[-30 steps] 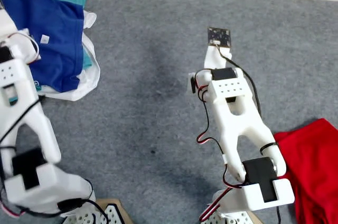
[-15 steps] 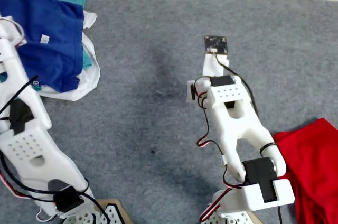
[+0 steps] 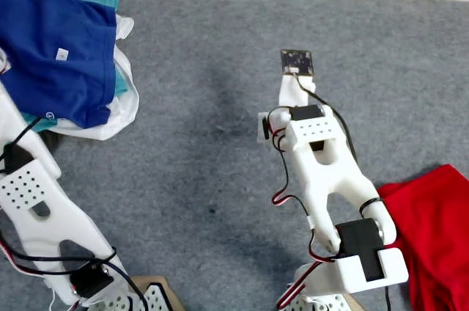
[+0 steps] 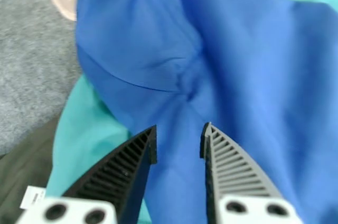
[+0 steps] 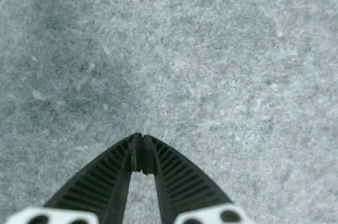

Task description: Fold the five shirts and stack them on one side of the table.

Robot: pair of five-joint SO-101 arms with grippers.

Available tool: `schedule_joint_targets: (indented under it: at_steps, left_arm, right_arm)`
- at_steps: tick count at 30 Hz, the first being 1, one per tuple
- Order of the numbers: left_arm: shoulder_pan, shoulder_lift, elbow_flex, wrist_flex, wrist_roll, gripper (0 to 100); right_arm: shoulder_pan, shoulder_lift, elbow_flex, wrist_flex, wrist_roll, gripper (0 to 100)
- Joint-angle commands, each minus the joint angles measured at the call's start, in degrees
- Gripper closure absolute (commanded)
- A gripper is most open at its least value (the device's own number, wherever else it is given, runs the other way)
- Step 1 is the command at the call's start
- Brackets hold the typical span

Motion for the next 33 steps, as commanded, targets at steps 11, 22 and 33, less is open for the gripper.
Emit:
schedule_joint_targets:
  at_steps: [11, 22, 33]
  left_arm:
    - [-1.45, 2.68, -13.85, 3.16, 0.97, 84]
    - [-1.01, 12.35, -11.91, -8.26, 0.62, 84]
    - [-0.13, 20.35, -11.82, -16.88, 0.62, 85]
  right_arm:
    - [-7.25, -2.95, 1.80, -0.66, 1.67, 98.9]
    - [-7.16, -3.21, 3.03, -0.75, 4.04, 99.0]
    - [-7.16, -2.86, 3.03, -0.75, 4.22, 99.1]
